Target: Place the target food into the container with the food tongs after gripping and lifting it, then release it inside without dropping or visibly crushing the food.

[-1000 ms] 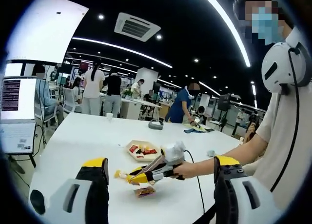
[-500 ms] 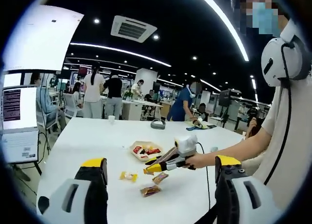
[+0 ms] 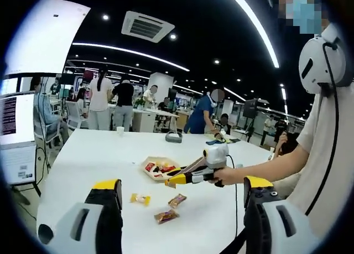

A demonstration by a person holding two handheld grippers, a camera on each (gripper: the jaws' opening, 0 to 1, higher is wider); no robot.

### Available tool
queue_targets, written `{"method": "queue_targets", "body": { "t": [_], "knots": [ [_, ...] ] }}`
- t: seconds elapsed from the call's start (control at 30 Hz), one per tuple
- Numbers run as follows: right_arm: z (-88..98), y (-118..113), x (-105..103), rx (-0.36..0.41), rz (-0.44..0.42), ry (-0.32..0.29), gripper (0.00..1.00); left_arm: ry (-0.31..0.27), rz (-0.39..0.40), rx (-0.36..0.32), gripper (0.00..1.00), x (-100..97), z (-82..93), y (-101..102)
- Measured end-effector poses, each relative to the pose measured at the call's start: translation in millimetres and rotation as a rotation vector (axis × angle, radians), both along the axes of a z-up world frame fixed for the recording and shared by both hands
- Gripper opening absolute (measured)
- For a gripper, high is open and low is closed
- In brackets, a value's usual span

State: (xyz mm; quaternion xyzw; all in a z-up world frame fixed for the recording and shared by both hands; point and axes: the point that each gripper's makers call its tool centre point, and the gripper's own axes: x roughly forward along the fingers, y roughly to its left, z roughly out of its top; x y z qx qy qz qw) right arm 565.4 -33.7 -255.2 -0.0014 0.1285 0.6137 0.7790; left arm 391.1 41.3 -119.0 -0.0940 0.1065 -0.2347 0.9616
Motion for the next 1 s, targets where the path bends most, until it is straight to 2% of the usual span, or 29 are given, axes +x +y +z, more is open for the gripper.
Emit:
{"method": "queue_targets", "body": {
  "t": [0.17, 0.27, 0.47, 0.53, 0.7, 0.77, 0.93, 1.0],
  "knots": [
    [5.0, -6.9, 6.3, 0.013, -0.008, 0.004, 0.20, 0.005, 0.003, -0.005, 0.90, 4.7, -3.1, -3.6],
    [8.2, -9.4, 13.2, 0.044, -0.035, 0.040, 0.20, 0.026, -0.015, 0.010, 0.89, -4.1, -6.8, -8.9],
    [15.4, -13.4, 19.4, 0.067, -0.065, 0.049, 0.20, 0.033, 0.006, -0.006, 0.90, -14.1, -11.1, 3.6],
    [20.5, -17.2, 21.3, 0.080, -0.076, 0.060, 0.20, 0.024, 0.028, -0.030, 0.90, -10.9, -8.3, 10.0],
    [26.4, -27.3, 28.9, 0.063, -0.077, 0.021, 0.20, -0.015, 0.032, -0.021, 0.90, 0.8, 9.0, 12.4],
    [23.9, -28.6, 31.7, 0.045, -0.080, 0.009, 0.20, -0.019, 0.026, -0.017, 0.90, 2.4, 12.1, 11.2],
    [28.7, -33.9, 37.6, 0.065, -0.112, 0.020, 0.20, -0.012, 0.008, -0.010, 0.91, 2.0, 13.1, 10.3],
    [36.7, -44.4, 37.2, 0.087, -0.134, 0.016, 0.20, -0.028, 0.006, -0.046, 0.92, 8.2, 15.1, 14.4]
  ]
}}
